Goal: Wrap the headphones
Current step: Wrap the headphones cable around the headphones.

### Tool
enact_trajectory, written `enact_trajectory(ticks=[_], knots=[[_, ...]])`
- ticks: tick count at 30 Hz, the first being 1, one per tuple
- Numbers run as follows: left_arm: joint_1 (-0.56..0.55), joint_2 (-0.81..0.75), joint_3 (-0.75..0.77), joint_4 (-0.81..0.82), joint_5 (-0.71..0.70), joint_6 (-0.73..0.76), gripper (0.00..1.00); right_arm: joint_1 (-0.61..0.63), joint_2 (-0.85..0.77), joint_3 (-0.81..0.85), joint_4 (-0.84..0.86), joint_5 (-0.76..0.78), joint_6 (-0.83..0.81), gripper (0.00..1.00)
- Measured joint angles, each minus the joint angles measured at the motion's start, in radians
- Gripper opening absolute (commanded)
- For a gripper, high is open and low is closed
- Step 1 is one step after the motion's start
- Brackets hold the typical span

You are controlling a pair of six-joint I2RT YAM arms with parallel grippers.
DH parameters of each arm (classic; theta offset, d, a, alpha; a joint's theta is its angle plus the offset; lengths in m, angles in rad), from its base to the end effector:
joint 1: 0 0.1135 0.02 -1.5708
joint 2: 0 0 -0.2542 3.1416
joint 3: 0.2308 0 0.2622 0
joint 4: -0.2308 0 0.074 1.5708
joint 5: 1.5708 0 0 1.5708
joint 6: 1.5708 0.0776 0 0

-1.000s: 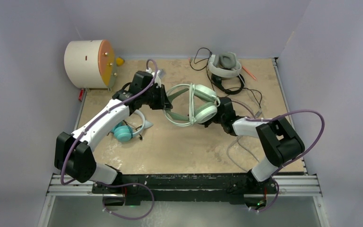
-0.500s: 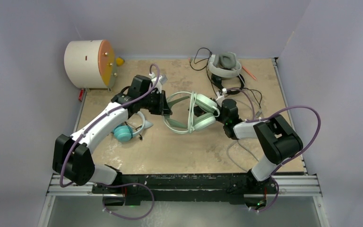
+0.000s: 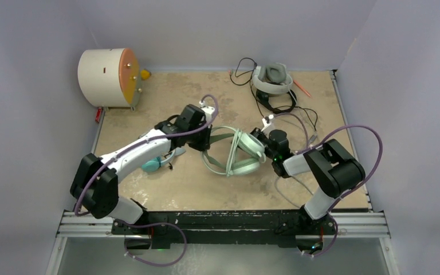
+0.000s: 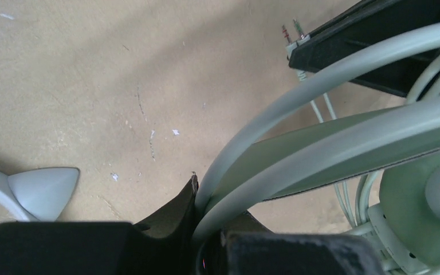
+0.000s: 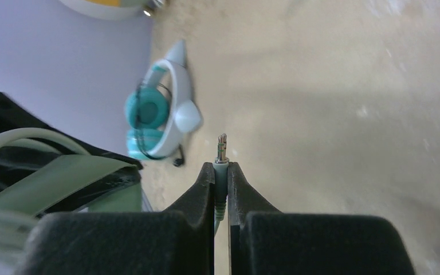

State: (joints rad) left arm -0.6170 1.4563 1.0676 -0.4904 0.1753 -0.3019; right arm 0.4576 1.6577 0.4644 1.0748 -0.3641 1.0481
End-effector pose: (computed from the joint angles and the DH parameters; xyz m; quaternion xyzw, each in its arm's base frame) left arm 0.2742 -0.2111 0.2090 0.1764 0.9209 -0.2236 0.2662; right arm 0.2905 0.1738 0.1343 0.0990 0.7385 0.5453 0.3840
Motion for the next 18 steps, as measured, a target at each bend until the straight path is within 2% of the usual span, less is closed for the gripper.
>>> enact_trajectory(ticks=[5, 7, 12, 16, 18], knots=[[-0.101, 0.066, -0.023, 0.011, -0.16, 0.006, 0.0, 0.043, 0.044, -0.098, 0.001, 0.089, -0.018, 0.0], [-0.121, 0.1, -0.035, 0.02, -0.195, 0.006, 0.0, 0.053, 0.056, -0.136, -0.001, 0.132, -0.024, 0.03], [-0.175, 0.216, -0.032, 0.054, -0.305, 0.006, 0.0, 0.058, 0.049, -0.162, 0.007, 0.218, -0.047, 0.15], [-0.195, 0.297, -0.001, 0.07, -0.373, 0.008, 0.0, 0.058, 0.033, -0.163, -0.01, 0.26, -0.065, 0.31], [-0.209, 0.315, 0.008, 0.061, -0.395, 0.032, 0.0, 0.057, 0.012, -0.163, -0.024, 0.301, -0.064, 0.36]])
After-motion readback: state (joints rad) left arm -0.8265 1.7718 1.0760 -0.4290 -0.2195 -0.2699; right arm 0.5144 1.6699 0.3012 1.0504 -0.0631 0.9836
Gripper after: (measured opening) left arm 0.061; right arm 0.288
